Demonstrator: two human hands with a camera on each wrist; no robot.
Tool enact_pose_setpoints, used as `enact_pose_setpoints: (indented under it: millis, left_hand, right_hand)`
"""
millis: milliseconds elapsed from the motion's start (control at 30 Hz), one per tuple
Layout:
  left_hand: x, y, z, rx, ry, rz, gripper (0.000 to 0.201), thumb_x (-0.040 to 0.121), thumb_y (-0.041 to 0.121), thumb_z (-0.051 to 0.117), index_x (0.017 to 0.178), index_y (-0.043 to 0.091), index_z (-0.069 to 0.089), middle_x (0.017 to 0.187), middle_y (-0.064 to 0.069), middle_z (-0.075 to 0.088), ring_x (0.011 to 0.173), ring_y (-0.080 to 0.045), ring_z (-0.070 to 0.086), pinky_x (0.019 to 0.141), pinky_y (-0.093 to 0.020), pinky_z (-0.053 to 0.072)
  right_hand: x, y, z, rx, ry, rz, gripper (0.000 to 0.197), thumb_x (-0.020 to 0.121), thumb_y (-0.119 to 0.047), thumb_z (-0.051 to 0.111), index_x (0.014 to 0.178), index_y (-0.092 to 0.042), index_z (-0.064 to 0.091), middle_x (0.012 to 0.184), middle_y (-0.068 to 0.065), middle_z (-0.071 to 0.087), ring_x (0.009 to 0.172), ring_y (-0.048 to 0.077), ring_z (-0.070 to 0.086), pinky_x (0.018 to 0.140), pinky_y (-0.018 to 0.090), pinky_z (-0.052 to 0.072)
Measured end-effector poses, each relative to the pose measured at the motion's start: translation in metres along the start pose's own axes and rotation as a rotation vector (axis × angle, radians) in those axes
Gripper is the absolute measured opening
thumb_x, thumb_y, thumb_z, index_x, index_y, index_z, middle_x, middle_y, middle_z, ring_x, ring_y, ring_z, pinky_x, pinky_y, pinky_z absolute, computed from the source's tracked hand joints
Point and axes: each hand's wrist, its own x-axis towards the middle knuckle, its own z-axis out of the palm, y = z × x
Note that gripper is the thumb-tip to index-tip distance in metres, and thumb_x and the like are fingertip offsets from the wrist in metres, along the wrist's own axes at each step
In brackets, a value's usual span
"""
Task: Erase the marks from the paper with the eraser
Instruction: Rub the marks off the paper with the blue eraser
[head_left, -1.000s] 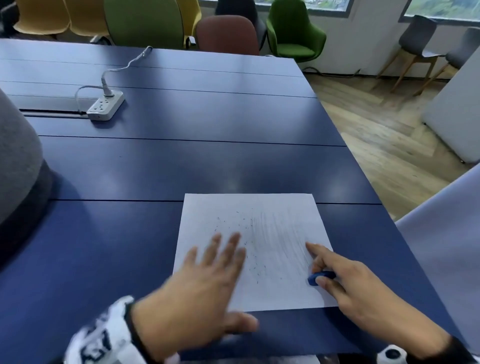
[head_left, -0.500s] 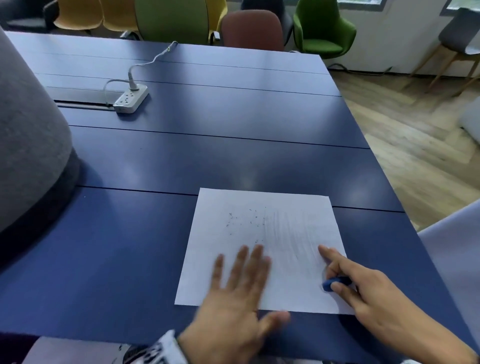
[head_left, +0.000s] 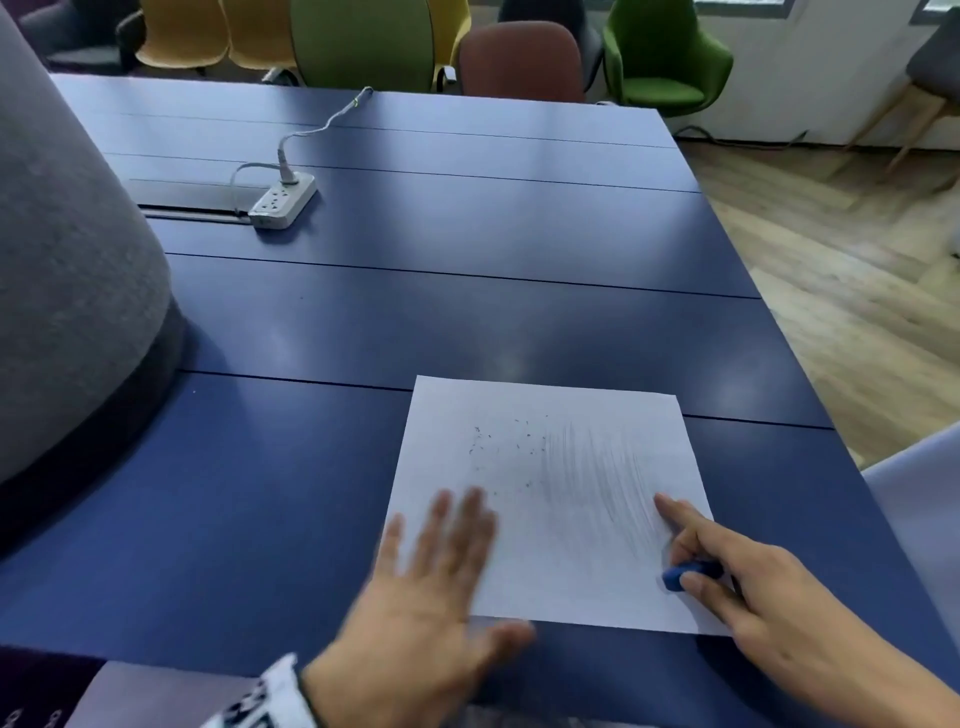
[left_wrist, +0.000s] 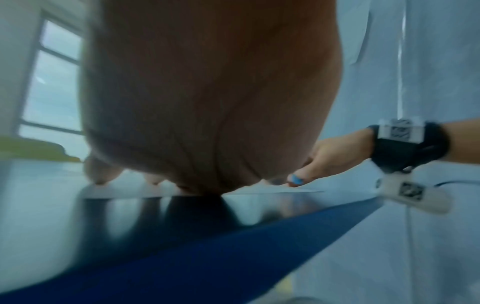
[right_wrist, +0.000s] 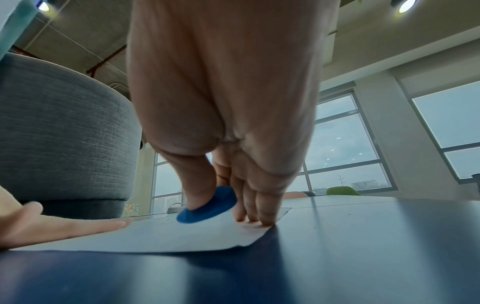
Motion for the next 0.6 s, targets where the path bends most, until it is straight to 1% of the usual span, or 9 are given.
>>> enact_pose_setpoints:
  millis: [33,100,133,167,233,333,433,533,600]
  left_hand:
    - [-0.004,-0.015,-0.008,-0.022,-0.014,-0.101,0.098,0.089,0.077,0.002,0.153,0.005,0.019,0.16,-0.011,0.023,0.148,-0.021,0.014,0.11,-0.043,0.016]
    - [-0.009,-0.042,-0.034,-0.042,-0.099,-0.277,0.12,0.059,0.085,-0.031,0.148,0.005,-0.022,0.157,-0.013,-0.027,0.145,-0.021,-0.027,0.119,-0.044,-0.002]
    - [-0.013,-0.05,-0.047,-0.075,-0.168,-0.331,0.124,0.04,0.083,-0.042,0.138,0.007,-0.036,0.147,-0.01,-0.044,0.139,-0.021,-0.038,0.119,-0.044,-0.008]
    - [-0.011,-0.054,-0.061,-0.085,-0.202,-0.353,0.126,0.03,0.081,-0.047,0.133,0.008,-0.041,0.142,-0.008,-0.049,0.137,-0.021,-0.04,0.119,-0.044,-0.011]
    - [0.006,-0.051,-0.079,-0.042,-0.17,-0.267,0.124,0.035,0.082,-0.042,0.135,0.009,-0.041,0.143,-0.007,-0.049,0.137,-0.022,-0.04,0.118,-0.043,-0.013]
    - [0.041,-0.028,-0.093,0.025,-0.107,-0.063,0.11,0.064,0.085,-0.019,0.143,0.011,-0.036,0.149,-0.005,-0.045,0.138,-0.021,-0.04,0.118,-0.044,-0.015]
    - [0.074,0.012,-0.097,0.113,-0.085,0.154,0.092,0.089,0.074,0.009,0.149,0.014,-0.028,0.154,-0.005,-0.037,0.141,-0.02,-0.035,0.118,-0.046,-0.012]
    - [0.095,0.051,-0.088,0.131,-0.094,0.382,0.086,0.093,0.07,0.017,0.152,0.018,-0.021,0.158,-0.001,-0.03,0.144,-0.019,-0.03,0.118,-0.046,-0.013]
    - [0.102,0.061,-0.079,0.15,-0.147,0.425,0.085,0.094,0.069,0.017,0.152,0.019,-0.02,0.157,0.0,-0.031,0.144,-0.018,-0.03,0.118,-0.047,-0.013]
  right_hand:
    - [0.0,0.0,0.0,-0.006,0.002,0.004,0.052,0.095,-0.01,0.056,0.113,-0.055,0.038,0.116,-0.028,0.053,0.111,-0.011,0.052,0.085,-0.004,0.032]
    - [0.001,0.0,0.001,-0.016,-0.002,0.013,0.058,0.095,-0.01,0.056,0.126,-0.054,0.033,0.113,-0.026,0.054,0.11,-0.012,0.05,0.088,-0.005,0.028]
    - [0.001,0.0,0.001,-0.02,-0.004,0.012,0.058,0.095,-0.01,0.055,0.129,-0.052,0.032,0.112,-0.028,0.053,0.114,-0.019,0.045,0.09,-0.007,0.025]
    - [0.001,0.0,0.001,-0.026,-0.002,0.007,0.057,0.095,-0.01,0.055,0.129,-0.051,0.035,0.113,-0.029,0.053,0.119,-0.024,0.038,0.092,-0.008,0.023]
    - [0.001,0.001,0.0,-0.042,-0.01,-0.003,0.046,0.095,-0.01,0.056,0.122,-0.047,0.044,0.116,-0.031,0.052,0.121,-0.028,0.032,0.094,-0.007,0.023]
    - [0.001,0.0,-0.001,-0.04,-0.016,0.007,0.029,0.094,-0.011,0.057,0.107,-0.037,0.051,0.119,-0.024,0.055,0.113,-0.022,0.044,0.091,-0.004,0.03]
    - [0.002,-0.006,-0.002,-0.012,-0.021,0.011,0.038,0.094,-0.012,0.058,0.107,-0.046,0.047,0.114,-0.026,0.058,0.111,-0.017,0.049,0.084,-0.003,0.034]
    - [0.003,-0.008,-0.003,-0.003,-0.024,0.014,0.044,0.093,-0.009,0.058,0.102,-0.05,0.046,0.112,-0.045,0.05,0.115,-0.033,0.033,0.083,-0.003,0.033]
    - [0.003,-0.006,-0.004,0.007,-0.028,0.014,0.045,0.093,-0.009,0.058,0.11,-0.049,0.049,0.109,-0.042,0.054,0.119,-0.034,0.026,0.086,-0.004,0.032]
